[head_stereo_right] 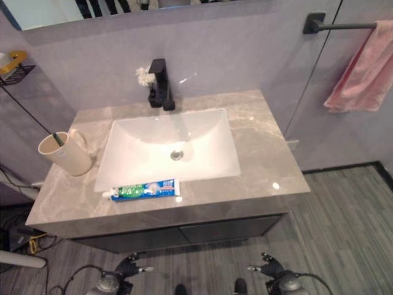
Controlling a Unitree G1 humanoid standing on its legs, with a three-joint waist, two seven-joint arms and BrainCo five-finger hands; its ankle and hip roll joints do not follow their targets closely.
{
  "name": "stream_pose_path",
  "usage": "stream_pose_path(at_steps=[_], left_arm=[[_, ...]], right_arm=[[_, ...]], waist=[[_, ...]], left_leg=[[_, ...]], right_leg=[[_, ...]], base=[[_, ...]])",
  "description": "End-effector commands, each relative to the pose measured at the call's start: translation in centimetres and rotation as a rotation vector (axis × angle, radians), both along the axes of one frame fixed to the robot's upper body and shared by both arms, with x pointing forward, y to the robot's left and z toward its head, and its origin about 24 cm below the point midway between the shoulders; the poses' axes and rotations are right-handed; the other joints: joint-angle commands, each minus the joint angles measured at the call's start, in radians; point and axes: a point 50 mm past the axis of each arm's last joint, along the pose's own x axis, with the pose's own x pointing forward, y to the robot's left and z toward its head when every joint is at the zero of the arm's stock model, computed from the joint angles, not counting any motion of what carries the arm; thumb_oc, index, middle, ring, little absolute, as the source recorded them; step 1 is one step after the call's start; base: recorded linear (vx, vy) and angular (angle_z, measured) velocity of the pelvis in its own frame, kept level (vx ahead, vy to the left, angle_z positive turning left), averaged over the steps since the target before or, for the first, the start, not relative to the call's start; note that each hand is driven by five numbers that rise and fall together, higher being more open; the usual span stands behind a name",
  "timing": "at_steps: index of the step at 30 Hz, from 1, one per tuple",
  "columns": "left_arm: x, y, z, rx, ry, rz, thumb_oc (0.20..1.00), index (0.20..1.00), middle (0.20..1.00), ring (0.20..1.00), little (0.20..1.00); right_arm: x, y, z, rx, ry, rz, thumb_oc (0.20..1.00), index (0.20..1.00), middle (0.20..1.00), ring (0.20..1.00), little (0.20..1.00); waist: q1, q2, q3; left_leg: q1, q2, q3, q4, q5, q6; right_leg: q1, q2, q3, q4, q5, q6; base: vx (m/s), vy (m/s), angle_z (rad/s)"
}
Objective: Put brush and paste in cup on sink, flatten towel.
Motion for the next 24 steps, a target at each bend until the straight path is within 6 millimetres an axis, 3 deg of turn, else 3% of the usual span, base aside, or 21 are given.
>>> stream_pose_path(at_steps=[1,10,14,18,20,21,22,23,24], left_arm=[[0.7,1.2,0.4,0.053,-0.002,-0.037,1.000,1.000,1.000,1.000,1.000],[-0.7,1.1,0.0,0.063,0.047,-0.087,1.000,1.000,1.000,1.000,1.000],[-0.1,-0.4,0.2,0.053,-0.012,-0.233,1.000,1.000,1.000,1.000,1.000],[-0.8,-1.0,1.2,0.018,-0.081,-0.388,1.000,1.000,1.000,1.000,1.000],[-1.1,0.8,3.5,0.041,-0.151,-0.530,1.000,1.000,1.000,1.000,1.000],[0.3,1.8,6.6,0.090,-0.248,-0.699,1.000,1.000,1.000,1.000,1.000],[0.2,1.9,6.6,0.091,-0.245,-0.699,1.000,1.000,1.000,1.000,1.000],[0.7,2.4,7.9,0.110,-0.285,-0.731,1.000,1.000,1.000,1.000,1.000],[3.2,3.7,14.9,0.289,-0.544,-0.891,1.000,1.000,1.000,1.000,1.000]], right_arm=[[1.4,0.2,0.4,0.002,-0.024,0.046,1.000,1.000,1.000,1.000,1.000],[0.5,1.1,-0.1,-0.014,0.030,0.151,1.000,1.000,1.000,1.000,1.000],[0.6,0.1,0.0,-0.081,0.044,0.152,1.000,1.000,1.000,1.000,1.000],[0.7,-1.3,0.3,-0.157,0.033,0.142,1.000,1.000,1.000,1.000,1.000],[0.3,-2.4,0.5,-0.161,0.034,0.030,1.000,1.000,1.000,1.000,1.000],[-0.4,-2.8,0.3,-0.161,0.052,-0.004,1.000,1.000,1.000,1.000,1.000],[-0.4,-2.7,0.3,-0.159,0.054,-0.003,1.000,1.000,1.000,1.000,1.000],[-0.6,-2.8,0.2,-0.158,0.054,-0.010,1.000,1.000,1.000,1.000,1.000],[-1.8,-3.3,0.0,-0.168,0.080,-0.047,1.000,1.000,1.000,1.000,1.000]], waist=[[0.029,-0.043,-0.004],[0.050,-0.053,-0.014],[0.083,-0.047,0.000],[0.108,-0.038,0.014],[0.132,-0.032,0.019],[0.141,-0.032,0.019],[0.141,-0.033,0.016],[0.142,-0.033,0.017],[0.161,-0.032,0.017]], left_leg=[[-0.021,-0.008,-0.039,0.039,-0.025,0.013],[-0.008,-0.019,-0.070,0.010,-0.017,0.015],[-0.027,-0.014,-0.093,0.008,-0.008,0.008],[-0.036,-0.010,-0.107,0.008,-0.004,0.005],[-0.042,-0.006,-0.118,0.005,0.001,0.001],[-0.049,-0.004,-0.123,0.001,0.013,-0.003],[-0.045,-0.002,-0.124,0.001,0.004,-0.004],[-0.047,-0.001,-0.127,0.000,0.004,-0.007],[-0.057,0.001,-0.138,0.000,0.013,-0.014]], right_leg=[[-0.032,0.004,0.047,0.046,0.039,0.005],[-0.007,-0.010,0.006,0.028,0.042,0.014],[-0.007,-0.013,-0.024,0.007,0.051,0.018],[0.000,-0.014,-0.043,-0.006,0.054,0.022],[0.006,-0.014,-0.058,-0.012,0.054,0.026],[0.004,-0.015,-0.066,-0.013,0.059,0.026],[0.009,-0.014,-0.066,-0.014,0.052,0.027],[0.009,-0.014,-0.070,-0.016,0.051,0.028],[0.010,-0.014,-0.084,-0.017,0.054,0.028]], base=[[0.03,0.145,-0.02],[0.02,0.027,0.05],[-0.04,-0.019,0.14],[-0.02,-0.030,0.14],[-0.02,-0.065,0.23],[0.00,-0.061,0.08],[0.00,-0.045,0.13],[0.00,-0.057,0.20],[0.00,-0.077,0.23]])
